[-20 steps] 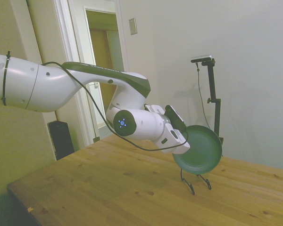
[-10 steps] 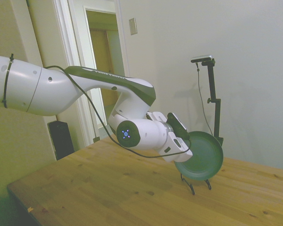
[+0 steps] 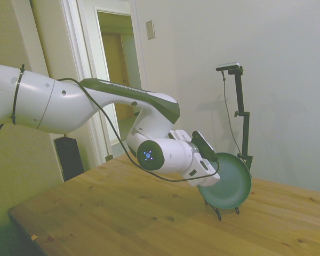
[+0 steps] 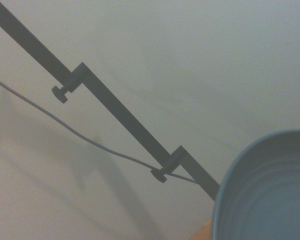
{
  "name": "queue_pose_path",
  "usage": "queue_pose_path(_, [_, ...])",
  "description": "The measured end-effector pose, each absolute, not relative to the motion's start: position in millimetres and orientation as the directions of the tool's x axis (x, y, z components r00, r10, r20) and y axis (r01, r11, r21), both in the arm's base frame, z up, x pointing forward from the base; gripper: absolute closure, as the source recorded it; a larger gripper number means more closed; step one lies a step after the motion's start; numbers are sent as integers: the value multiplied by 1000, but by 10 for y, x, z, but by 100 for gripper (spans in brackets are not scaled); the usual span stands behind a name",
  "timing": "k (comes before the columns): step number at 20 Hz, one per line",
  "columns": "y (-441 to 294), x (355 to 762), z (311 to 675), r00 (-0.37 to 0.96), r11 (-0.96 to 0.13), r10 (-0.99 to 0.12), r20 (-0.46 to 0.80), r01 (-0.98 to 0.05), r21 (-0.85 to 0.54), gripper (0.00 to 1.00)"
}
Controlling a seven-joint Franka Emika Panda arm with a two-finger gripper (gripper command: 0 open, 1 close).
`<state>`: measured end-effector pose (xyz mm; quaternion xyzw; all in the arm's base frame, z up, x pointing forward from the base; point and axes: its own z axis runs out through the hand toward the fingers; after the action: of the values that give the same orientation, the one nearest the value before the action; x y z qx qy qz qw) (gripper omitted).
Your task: Load the plate
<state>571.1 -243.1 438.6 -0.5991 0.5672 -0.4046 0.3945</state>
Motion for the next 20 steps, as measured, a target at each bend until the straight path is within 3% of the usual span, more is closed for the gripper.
queue_pose_path(20, [-2386, 5736, 4456, 35, -45, -999, 35, -348, -936, 100])
